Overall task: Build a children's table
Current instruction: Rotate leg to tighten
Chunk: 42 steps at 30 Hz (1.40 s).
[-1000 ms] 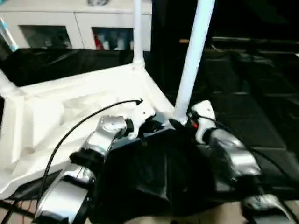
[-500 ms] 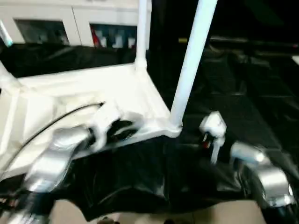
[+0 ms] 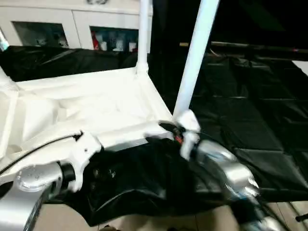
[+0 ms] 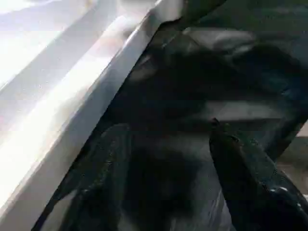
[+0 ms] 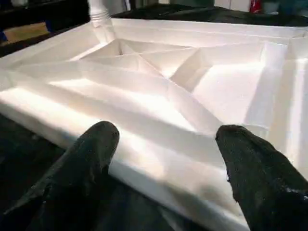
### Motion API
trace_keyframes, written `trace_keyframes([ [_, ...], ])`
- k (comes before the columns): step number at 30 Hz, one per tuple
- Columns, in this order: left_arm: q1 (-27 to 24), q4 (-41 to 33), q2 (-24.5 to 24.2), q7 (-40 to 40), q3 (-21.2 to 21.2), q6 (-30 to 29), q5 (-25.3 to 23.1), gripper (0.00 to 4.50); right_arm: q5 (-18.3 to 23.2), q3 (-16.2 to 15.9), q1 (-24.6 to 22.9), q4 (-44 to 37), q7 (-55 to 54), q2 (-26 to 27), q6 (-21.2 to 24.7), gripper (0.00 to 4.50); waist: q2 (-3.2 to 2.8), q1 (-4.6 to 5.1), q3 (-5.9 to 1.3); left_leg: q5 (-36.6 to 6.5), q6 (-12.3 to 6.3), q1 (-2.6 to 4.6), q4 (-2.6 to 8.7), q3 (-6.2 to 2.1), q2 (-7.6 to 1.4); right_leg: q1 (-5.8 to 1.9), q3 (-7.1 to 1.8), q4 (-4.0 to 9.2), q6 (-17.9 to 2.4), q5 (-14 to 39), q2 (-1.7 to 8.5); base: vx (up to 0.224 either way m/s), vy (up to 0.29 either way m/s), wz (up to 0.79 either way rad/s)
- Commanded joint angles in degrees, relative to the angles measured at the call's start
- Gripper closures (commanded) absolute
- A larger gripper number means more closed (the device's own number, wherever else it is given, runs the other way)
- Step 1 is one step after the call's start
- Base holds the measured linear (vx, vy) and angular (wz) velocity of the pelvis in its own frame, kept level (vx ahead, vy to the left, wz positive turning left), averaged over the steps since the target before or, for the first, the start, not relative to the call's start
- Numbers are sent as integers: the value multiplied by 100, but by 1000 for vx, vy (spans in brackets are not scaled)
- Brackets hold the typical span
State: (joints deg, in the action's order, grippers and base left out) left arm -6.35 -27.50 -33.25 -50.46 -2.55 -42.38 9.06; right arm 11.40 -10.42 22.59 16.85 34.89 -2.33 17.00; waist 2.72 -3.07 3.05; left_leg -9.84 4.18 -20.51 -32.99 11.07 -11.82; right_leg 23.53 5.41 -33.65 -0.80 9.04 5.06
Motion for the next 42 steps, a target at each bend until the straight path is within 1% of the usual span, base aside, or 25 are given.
trace_keyframes([
  [1,-116,58,-40,291,-157,35,-220,129,121,369,421,629,-371,220,-197,80,-116,47,-266,-2453,224,87,473,-150,-155,-165,-296,471,-560,2620,257,0,0,0],
  [6,-165,228,-35,678,-311,100,-408,95,259,725,953,1493,-737,556,-371,80,-137,74,-288,-2362,251,102,459,-138,-155,-159,-319,419,-670,2250,255,0,0,0],
  [7,-136,242,22,852,-379,56,-427,82,304,991,1218,2000,-1129,667,-569,80,-67,59,-300,-2272,230,108,450,-133,-158,-162,-323,397,-701,2254,278,0,0,0],
  [9,-116,231,66,927,-408,45,-431,75,375,1199,1367,2291,-1433,698,-672,80,-66,71,-298,-2230,244,110,443,-117,-153,-143,-337,393,-736,2169,266,0,0,0],
  [10,-107,198,111,1031,-435,20,-445,64,500,1461,1566,2680,-1790,702,-822,80,-93,67,-304,-2238,303,130,441,-113,-159,-137,-333,364,-762,2067,262,0,0,0],
  [12,-125,187,112,1063,-430,22,-456,50,577,1602,1668,2868,-1970,674,-903,80,-95,36,-306,-2247,320,145,436,-104,-151,-136,-326,362,-707,1981,242,0,0,0],
  [13,-182,178,82,1101,-396,40,-479,43,677,1794,1821,3132,-2166,624,-1053,80,-88,25,-312,-2228,317,130,438,-105,-149,-150,-324,349,-696,1929,244,0,0,0],
  [14,-182,178,82,1101,-396,40,-479,40,677,1794,1821,3132,-2166,624,-1053,80,-83,24,-318,-2202,311,125,436,-105,-143,-159,-321,343,-699,1902,240,0,0,0],
  [16,-255,184,88,1152,-354,87,-494,22,781,2113,2084,3592,-2483,494,-1336,80,-85,13,-327,-2186,305,120,426,-100,-138,-166,-318,328,-721,1851,244,0,0,0],
  [18,-269,202,102,1213,-335,120,-501,4,820,2303,2307,3960,-2639,352,-1576,80,-84,-8,-324,-2229,295,137,412,-84,-137,-149,-317,341,-727,1876,246,0,0,0],
  [20,-266,208,101,1247,-327,127,-498,4,810,2360,2408,4125,-2679,298,-1686,80,-81,-20,-323,-2218,261,136,401,-75,-130,-144,-318,345,-736,1906,243,0,0,0],
  [21,-250,249,110,1311,-328,166,-520,4,792,2413,2515,4283,-2735,222,-1783,80,-129,-33,-327,-2195,266,131,401,-83,-131,-153,-316,334,-720,1874,242,0,0,0],
  [22,-242,266,114,1332,-326,184,-529,4,785,2436,2561,4344,-2755,174,-1832,80,-105,-22,-331,-2179,261,111,402,-85,-130,-169,-305,331,-728,1844,235,0,0,0],
  [24,-234,284,117,1362,-315,204,-535,4,786,2482,2633,4456,-2779,89,-1891,80,-93,-28,-333,-2165,239,104,396,-85,-128,-174,-302,327,-724,1858,238,0,0,0],
  [25,-243,303,115,1394,-307,247,-551,4,806,2555,2705,4585,-2812,-27,-1977,80,-119,-36,-336,-2174,240,107,394,-91,-127,-174,-298,326,-736,1872,242,0,0,0],
  [27,-253,315,117,1424,-303,285,-566,4,824,2613,2754,4682,-2835,-114,-2031,80,-105,-38,-340,-2186,236,115,385,-84,-130,-166,-295,323,-762,1835,233,0,0,0],
  [30,-303,402,140,1492,-309,426,-603,4,837,2725,2824,4853,-2866,-337,-2156,80,-128,-48,-339,-2188,232,105,382,-87,-128,-177,-291,317,-765,1808,228,0,0,0],
  [33,-322,443,149,1524,-313,471,-608,4,826,2772,2856,4938,-2871,-409,-2211,80,-110,-59,-339,-2155,218,83,373,-84,-128,-185,-285,305,-770,1748,227,0,0,0],
  [34,-348,530,175,1578,-334,566,-628,4,818,2827,2851,4996,-2881,-549,-2263,80,-162,-63,-335,-2192,229,81,373,-95,-122,-187,-281,305,-772,1772,230,0,0,0],
  [37,-403,794,246,1754,-451,864,-616,4,766,2936,2806,5155,-2909,-912,-2455,80,-109,-26,-341,-2303,161,69,340,-83,-98,-194,-266,336,-747,1963,228,0,0,0],
  [38,-453,869,260,1809,-529,1022,-618,4,769,2970,2767,5182,-2905,-1009,-2484,80,-138,-25,-339,-2311,148,66,337,-87,-95,-189,-265,342,-748,1998,234,0,0,0],
  [39,-453,869,260,1809,-529,1022,-618,4,769,2970,2767,5182,-2905,-1009,-2484,80,-118,-4,-330,-2345,109,59,328,-82,-83,-187,-254,370,-719,2110,219,0,0,0],
  [40,-535,919,304,1833,-639,1228,-580,4,778,3003,2728,5213,-2887,-1094,-2517,80,-109,-3,-336,-2336,100,58,323,-81,-82,-192,-253,369,-704,2145,221,0,0,0],
  [41,-643,913,386,1805,-780,1443,-475,4,780,3026,2679,5214,-2860,-1149,-2541,80,-108,33,-326,-2320,57,18,325,-93,-81,-209,-237,387,-676,2251,230,0,0,0],
  [42,-760,859,438,1739,-872,1545,-366,4,776,3032,2644,5204,-2839,-1167,-2549,80,-106,41,-328,-2325,57,23,322,-96,-86,-207,-232,392,-659,2299,232,0,0,0],
])
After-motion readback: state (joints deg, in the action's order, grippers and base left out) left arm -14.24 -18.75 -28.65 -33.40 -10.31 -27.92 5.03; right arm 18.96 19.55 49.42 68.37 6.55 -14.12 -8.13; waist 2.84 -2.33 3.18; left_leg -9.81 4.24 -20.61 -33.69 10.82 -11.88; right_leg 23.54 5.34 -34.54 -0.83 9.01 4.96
